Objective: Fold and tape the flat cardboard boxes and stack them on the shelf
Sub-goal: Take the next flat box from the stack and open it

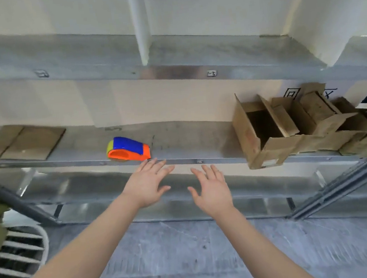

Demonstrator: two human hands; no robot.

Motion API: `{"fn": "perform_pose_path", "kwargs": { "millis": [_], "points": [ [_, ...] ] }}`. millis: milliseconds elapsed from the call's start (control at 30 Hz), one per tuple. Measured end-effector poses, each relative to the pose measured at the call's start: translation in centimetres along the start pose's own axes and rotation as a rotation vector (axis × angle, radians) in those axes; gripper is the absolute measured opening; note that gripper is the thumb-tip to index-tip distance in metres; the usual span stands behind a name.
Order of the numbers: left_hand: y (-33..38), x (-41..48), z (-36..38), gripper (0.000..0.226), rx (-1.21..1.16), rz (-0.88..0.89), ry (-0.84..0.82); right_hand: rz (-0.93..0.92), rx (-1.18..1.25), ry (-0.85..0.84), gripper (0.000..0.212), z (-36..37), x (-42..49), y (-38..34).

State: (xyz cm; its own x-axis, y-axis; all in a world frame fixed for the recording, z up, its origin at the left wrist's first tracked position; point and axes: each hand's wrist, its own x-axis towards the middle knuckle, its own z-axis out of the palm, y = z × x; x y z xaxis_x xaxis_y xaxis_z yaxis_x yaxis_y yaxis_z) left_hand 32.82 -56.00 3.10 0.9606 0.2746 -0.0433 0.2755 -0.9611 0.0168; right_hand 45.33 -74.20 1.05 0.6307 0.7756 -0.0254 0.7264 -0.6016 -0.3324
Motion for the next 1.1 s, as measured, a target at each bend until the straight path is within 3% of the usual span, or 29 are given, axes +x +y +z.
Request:
{"fn": "perform_pose_path", "kwargs": {
  "millis": [300,567,867,1100],
  "points": [
    [-24.6,-12.2,-0.2,0.064,0.03,-0.091,-0.012,-0.151,0.183,-0.018,0.057,8.1,6.4,-25.0],
    [-42.3,-18.9,0.3,0.064,-0.027,-0.288,-0.022,-0.243,0.131,-0.113,0.052,13.6,13.7,-40.4],
    [-57.5,-17.5,3.0,0.062,-0.203,-0.509,-0.001,-0.211,0.143,-0.224,0.054,20.2,25.3,-50.1],
    [-65.2,-14.1,4.8,0.065,-0.513,-0.688,-0.089,0.108,0.273,-0.285,0.059,22.1,30.1,-50.8]
  ]
}}
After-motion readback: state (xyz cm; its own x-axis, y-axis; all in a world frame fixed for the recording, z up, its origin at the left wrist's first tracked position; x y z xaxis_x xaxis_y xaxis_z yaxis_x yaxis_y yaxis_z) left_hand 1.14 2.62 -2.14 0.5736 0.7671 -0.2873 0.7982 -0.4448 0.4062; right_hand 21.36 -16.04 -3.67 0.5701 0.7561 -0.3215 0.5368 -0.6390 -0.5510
